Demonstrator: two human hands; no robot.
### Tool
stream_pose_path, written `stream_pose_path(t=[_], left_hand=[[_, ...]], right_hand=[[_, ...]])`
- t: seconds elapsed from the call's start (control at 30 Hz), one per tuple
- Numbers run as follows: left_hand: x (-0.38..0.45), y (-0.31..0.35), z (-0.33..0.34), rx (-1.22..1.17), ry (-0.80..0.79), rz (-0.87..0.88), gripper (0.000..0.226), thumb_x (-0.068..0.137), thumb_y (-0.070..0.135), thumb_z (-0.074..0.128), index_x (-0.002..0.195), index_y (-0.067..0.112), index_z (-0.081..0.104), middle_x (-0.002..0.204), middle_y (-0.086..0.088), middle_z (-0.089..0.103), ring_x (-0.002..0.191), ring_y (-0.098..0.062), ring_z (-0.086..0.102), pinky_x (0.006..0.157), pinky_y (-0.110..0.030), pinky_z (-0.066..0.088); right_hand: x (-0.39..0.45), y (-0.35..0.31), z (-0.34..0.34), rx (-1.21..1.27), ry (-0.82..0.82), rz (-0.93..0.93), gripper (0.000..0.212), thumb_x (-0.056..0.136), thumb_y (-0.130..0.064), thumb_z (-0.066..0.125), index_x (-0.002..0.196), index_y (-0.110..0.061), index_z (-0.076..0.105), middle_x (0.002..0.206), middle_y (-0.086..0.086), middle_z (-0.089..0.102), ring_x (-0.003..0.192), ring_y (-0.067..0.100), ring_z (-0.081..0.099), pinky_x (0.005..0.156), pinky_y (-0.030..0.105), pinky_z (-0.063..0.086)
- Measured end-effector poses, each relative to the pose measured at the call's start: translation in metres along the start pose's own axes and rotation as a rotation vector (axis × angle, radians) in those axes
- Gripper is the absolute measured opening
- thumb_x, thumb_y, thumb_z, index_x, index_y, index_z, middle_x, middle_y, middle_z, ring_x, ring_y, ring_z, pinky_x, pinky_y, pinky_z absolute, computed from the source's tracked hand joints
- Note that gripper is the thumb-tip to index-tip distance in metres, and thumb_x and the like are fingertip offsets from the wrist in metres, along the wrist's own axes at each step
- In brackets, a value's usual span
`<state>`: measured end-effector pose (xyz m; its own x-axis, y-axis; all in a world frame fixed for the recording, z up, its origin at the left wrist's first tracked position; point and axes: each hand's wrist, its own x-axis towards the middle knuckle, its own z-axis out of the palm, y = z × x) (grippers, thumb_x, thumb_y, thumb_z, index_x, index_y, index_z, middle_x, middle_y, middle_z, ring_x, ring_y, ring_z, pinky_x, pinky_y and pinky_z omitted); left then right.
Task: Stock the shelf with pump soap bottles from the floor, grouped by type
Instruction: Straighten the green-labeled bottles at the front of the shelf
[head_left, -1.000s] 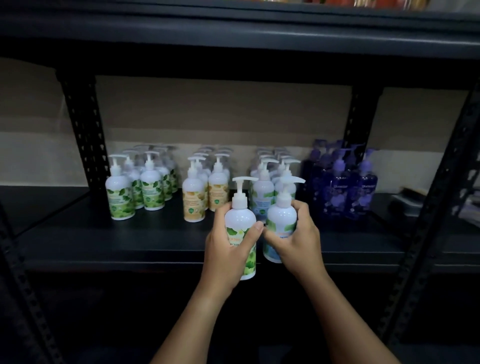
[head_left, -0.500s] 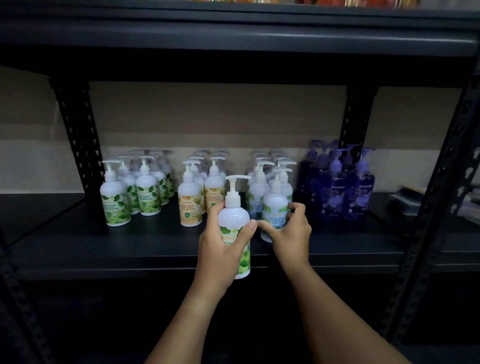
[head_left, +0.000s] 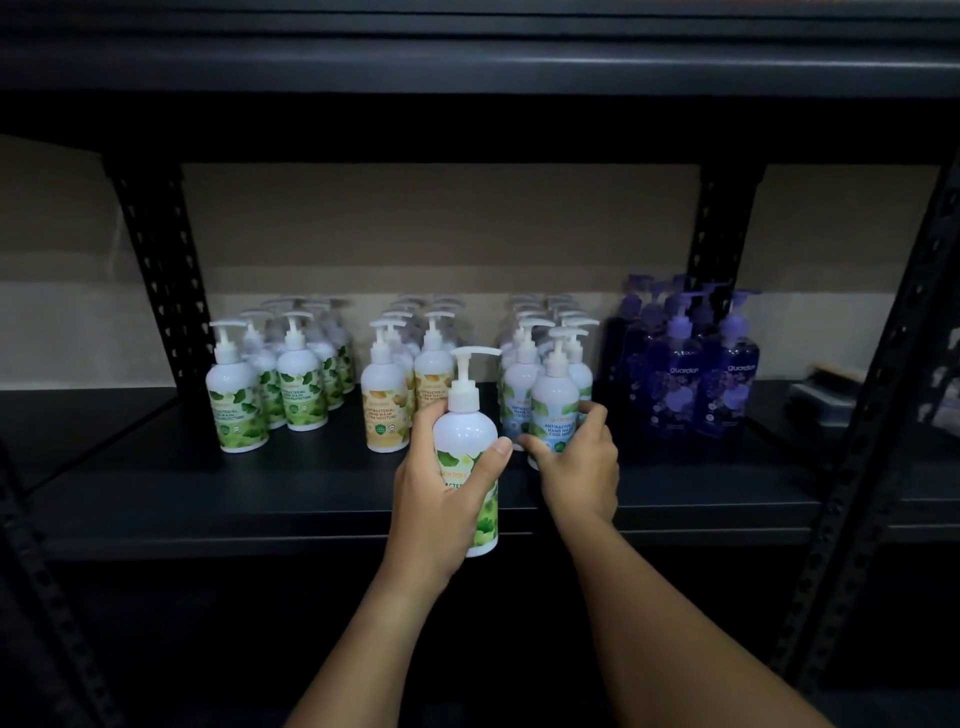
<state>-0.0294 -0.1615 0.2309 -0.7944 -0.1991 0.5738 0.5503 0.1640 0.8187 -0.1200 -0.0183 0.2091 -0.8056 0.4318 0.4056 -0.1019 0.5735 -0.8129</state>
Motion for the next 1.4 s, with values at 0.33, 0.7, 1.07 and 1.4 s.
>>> stream_pose_path(t=[0.33, 0.7, 1.07, 1.4], left_hand=[[-0.004, -0.003, -0.001, -0.004, 0.006, -0.027, 0.039, 0.088, 0.035, 0.081, 0.119, 0.035, 0.058, 0.102, 0.017, 0.071, 0.093, -0.004, 0.068, 0.076, -0.011, 0.049], [-0.003, -0.003, -0.005, -0.006, 0.014, -0.012, 0.042, 0.089, 0.035, 0.081, 0.123, 0.03, 0.059, 0.102, 0.015, 0.072, 0.094, -0.005, 0.069, 0.077, -0.013, 0.049], [-0.01, -0.009, -0.036, 0.038, 0.092, 0.008, 0.04, 0.09, 0.034, 0.08, 0.118, 0.046, 0.054, 0.105, 0.015, 0.071, 0.095, -0.007, 0.07, 0.078, -0.018, 0.053], [0.008, -0.029, -0.095, 0.173, 0.241, 0.027, 0.042, 0.09, 0.027, 0.078, 0.121, 0.04, 0.052, 0.11, 0.013, 0.069, 0.095, 0.006, 0.065, 0.077, -0.007, 0.047]], right_hand=[[-0.003, -0.002, 0.001, -0.075, 0.01, -0.015, 0.071, 0.079, -0.043, 0.085, 0.128, -0.016, 0.042, 0.122, 0.011, 0.058, 0.109, 0.033, 0.061, 0.084, 0.047, 0.054], [-0.006, 0.004, 0.002, -0.066, -0.005, -0.059, 0.118, 0.061, -0.046, 0.096, 0.15, -0.018, 0.025, 0.134, 0.013, 0.043, 0.123, 0.035, 0.049, 0.093, 0.052, 0.053], [-0.048, 0.005, 0.014, 0.049, -0.066, -0.496, 0.045, 0.084, -0.03, 0.083, 0.115, -0.015, 0.055, 0.114, 0.0, 0.041, 0.105, 0.021, 0.052, 0.089, 0.043, 0.054], [-0.059, -0.065, 0.073, -0.202, -0.793, -0.781, 0.029, 0.1, -0.026, 0.053, 0.124, -0.014, 0.065, 0.124, 0.009, 0.063, 0.115, 0.028, 0.057, 0.097, 0.042, 0.05]])
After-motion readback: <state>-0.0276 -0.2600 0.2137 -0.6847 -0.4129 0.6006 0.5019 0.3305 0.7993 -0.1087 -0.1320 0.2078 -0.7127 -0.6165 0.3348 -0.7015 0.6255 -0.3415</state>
